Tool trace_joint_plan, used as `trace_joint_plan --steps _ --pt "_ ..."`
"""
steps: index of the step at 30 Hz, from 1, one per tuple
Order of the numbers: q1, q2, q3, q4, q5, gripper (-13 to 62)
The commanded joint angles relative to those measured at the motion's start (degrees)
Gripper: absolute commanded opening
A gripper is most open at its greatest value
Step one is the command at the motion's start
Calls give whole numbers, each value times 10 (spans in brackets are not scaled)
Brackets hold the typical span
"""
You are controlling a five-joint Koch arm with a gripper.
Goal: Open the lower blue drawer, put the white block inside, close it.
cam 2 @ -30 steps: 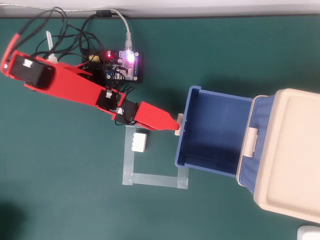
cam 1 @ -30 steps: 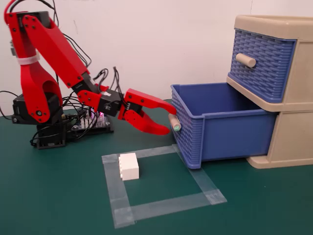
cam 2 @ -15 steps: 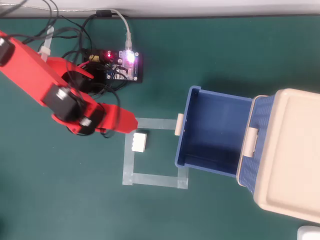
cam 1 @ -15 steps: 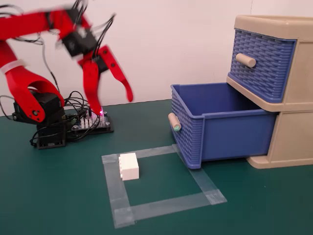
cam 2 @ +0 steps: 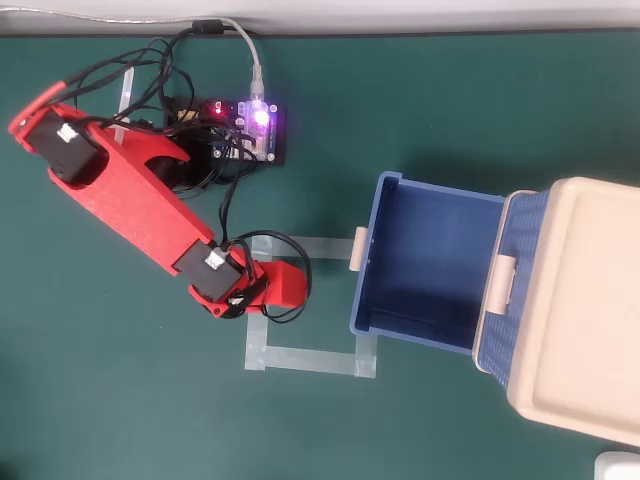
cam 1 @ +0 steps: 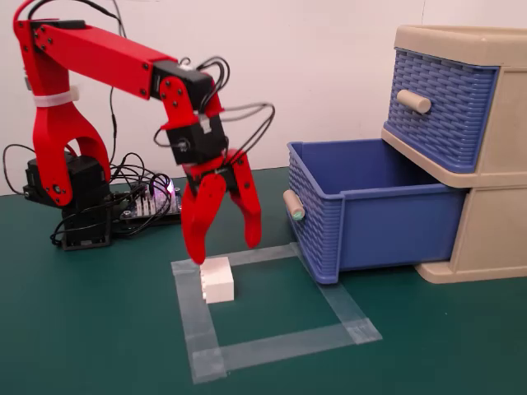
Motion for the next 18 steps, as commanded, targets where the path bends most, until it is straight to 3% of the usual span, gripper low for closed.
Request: trace_joint_plan --steps 1,18 --pt "1 6 -1 -3 -2 336" --pt "18 -5 127 -143 4 334"
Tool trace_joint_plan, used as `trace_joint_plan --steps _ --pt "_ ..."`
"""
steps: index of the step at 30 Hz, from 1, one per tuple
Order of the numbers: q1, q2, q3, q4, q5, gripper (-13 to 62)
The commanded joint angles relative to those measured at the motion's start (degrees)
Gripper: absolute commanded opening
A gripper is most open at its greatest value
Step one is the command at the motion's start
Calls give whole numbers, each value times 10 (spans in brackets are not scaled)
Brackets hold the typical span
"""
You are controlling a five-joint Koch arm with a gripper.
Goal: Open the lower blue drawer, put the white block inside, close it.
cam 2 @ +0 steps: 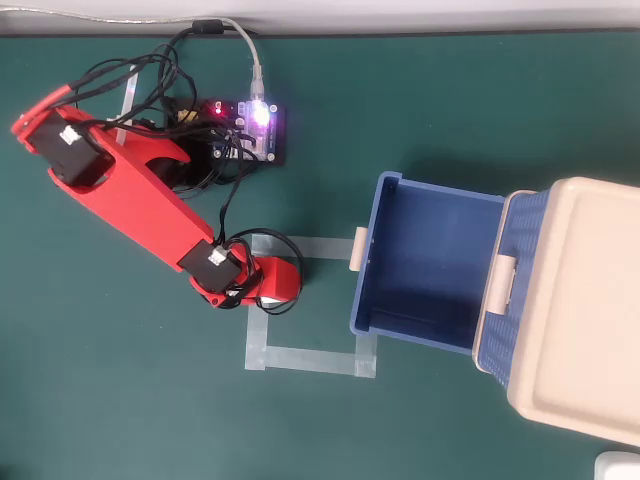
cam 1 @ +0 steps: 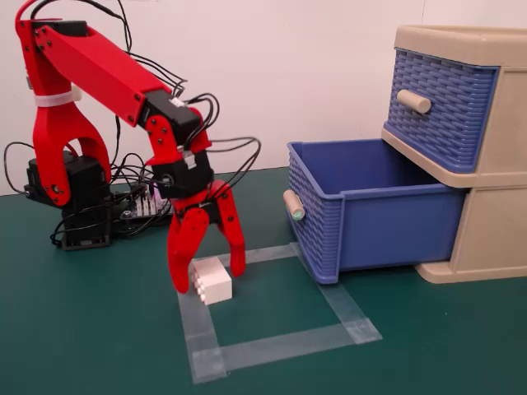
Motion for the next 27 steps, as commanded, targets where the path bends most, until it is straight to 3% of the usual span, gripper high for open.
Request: trace_joint_plan --steps 1,5,12,16,20,24,27 --pt "-3 4 -4 -9 5 331" --pt "-4 4 1 -11 6 242" --pt "-3 11 14 -9 4 -81" --pt "2 25 10 -3 6 -82" --pt "14 120 -27 10 19 -82" --pt "-18 185 -110 15 157 -81" --pt "-102 169 -200 15 272 -82"
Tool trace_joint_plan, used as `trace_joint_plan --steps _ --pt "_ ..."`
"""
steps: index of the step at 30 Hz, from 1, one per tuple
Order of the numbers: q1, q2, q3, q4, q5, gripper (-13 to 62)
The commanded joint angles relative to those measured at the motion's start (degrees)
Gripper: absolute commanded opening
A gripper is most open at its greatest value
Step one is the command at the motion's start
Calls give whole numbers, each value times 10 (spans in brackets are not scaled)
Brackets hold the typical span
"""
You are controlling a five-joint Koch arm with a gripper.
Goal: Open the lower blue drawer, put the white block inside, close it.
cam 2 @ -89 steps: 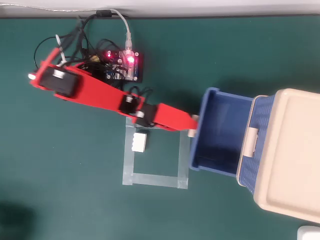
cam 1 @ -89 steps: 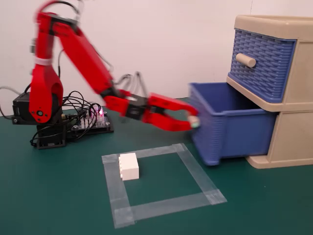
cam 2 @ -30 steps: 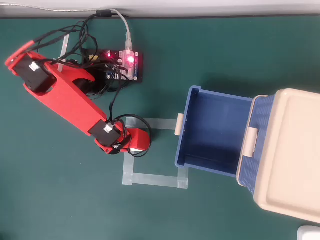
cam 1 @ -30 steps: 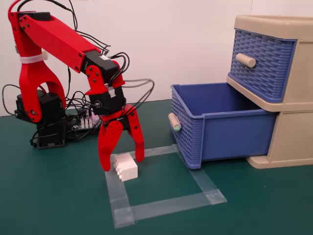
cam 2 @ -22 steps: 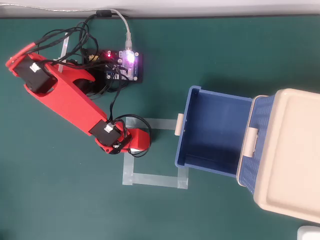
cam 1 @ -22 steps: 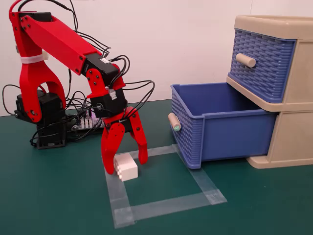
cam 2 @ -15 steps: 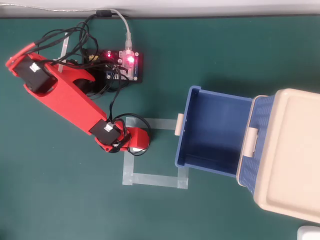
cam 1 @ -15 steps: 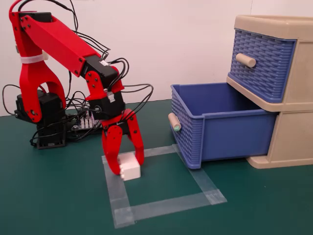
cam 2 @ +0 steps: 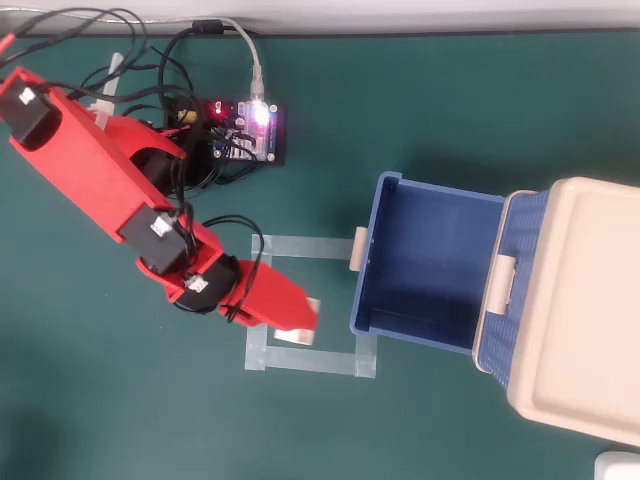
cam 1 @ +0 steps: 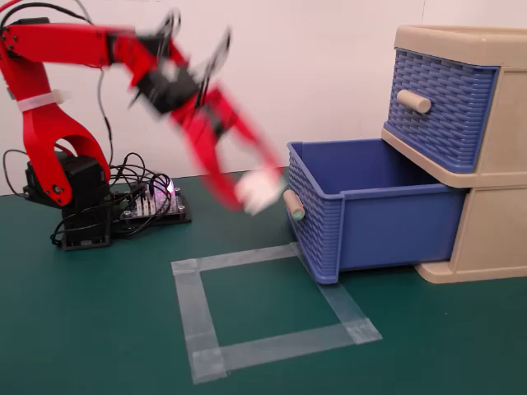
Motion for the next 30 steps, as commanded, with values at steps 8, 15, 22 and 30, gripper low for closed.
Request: trace_joint_plan --steps 8,15,22,30 --pt "-185 -156 -251 16 178 -79" --pt "-191 -201 -290 10 178 262" --pt "-195 -105 -285 36 180 340" --pt "-185 0 -278 474 144 339"
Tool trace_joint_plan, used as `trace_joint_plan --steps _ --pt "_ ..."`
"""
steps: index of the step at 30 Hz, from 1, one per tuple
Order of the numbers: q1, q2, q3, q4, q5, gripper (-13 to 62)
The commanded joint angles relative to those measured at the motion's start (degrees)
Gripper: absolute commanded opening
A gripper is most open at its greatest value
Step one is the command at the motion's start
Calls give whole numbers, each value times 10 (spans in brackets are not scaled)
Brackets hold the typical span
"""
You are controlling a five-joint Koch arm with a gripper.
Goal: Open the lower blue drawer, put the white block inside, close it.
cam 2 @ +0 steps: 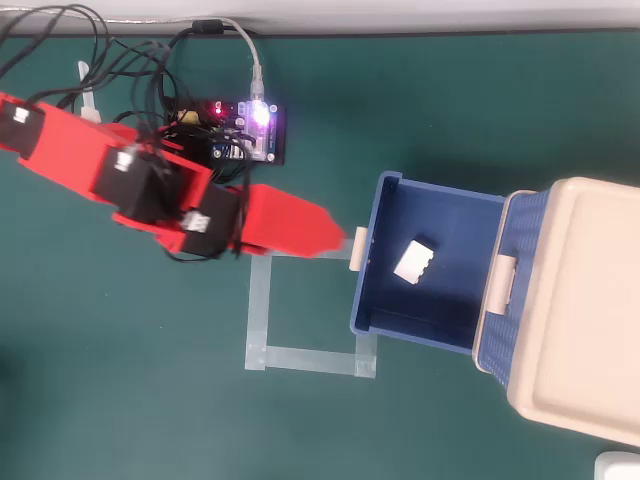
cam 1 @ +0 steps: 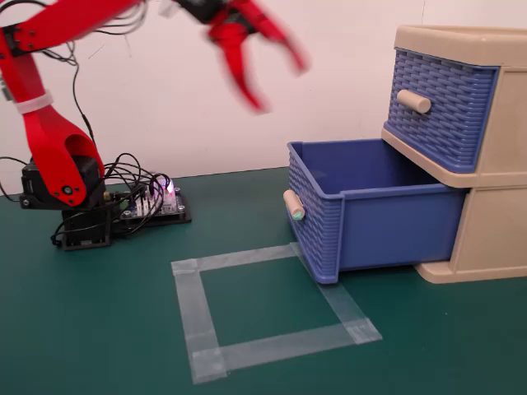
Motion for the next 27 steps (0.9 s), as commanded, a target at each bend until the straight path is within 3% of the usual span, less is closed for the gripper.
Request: trace_joint_plan --steps 1,9,27 --pt "-7 18 -14 132 -21 339" --pt "9 -206 -51 174 -43 339" --pt "-19 -664 -621 102 2 339"
